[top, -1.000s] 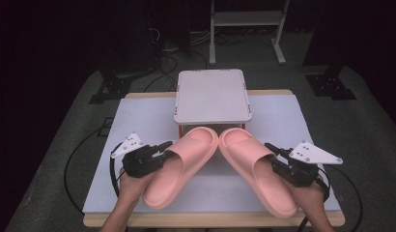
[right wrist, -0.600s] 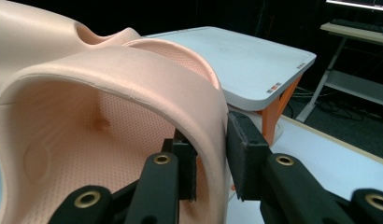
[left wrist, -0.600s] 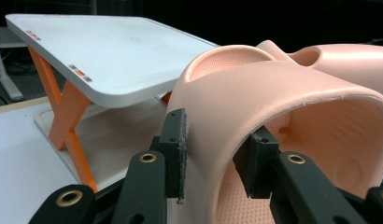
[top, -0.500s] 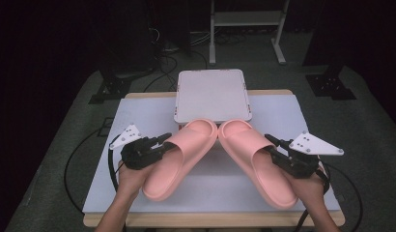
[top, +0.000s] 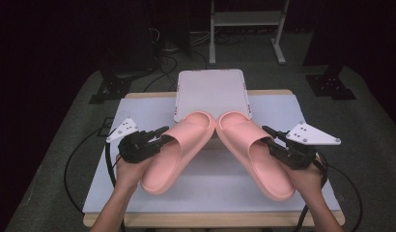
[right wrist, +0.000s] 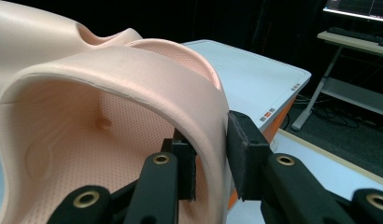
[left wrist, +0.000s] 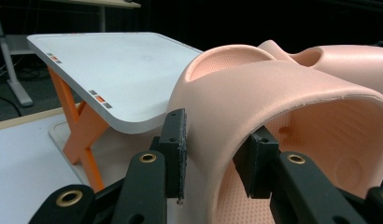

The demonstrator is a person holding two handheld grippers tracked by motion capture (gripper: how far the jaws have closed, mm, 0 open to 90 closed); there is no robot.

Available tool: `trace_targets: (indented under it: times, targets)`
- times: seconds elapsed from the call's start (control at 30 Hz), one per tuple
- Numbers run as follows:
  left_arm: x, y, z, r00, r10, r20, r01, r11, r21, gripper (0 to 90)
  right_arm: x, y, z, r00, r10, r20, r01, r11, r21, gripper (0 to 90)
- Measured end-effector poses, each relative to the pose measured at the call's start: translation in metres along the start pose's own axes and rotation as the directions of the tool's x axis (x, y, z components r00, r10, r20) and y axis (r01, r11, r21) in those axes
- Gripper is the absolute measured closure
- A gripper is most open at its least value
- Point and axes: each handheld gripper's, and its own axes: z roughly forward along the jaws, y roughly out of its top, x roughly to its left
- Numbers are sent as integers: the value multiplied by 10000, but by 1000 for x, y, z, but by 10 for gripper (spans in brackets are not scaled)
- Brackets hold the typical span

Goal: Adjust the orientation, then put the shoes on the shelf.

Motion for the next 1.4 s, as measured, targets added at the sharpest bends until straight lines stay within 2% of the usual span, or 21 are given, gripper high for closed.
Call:
trace_targets:
  times: [0.57,1.03,1.4]
  targets:
    - [9,16,1,9995,58,-305,-52,9998,181,662,-6,16,16,10000,37,-69,-36,9999,115,727]
    - [17,31,4,9989,92,-452,-86,9999,123,660,-11,37,24,9996,-274,37,273,9994,219,721]
    - [22,38,12,9986,2,-521,11,9997,254,660,-15,41,29,9997,-213,127,209,9993,307,715]
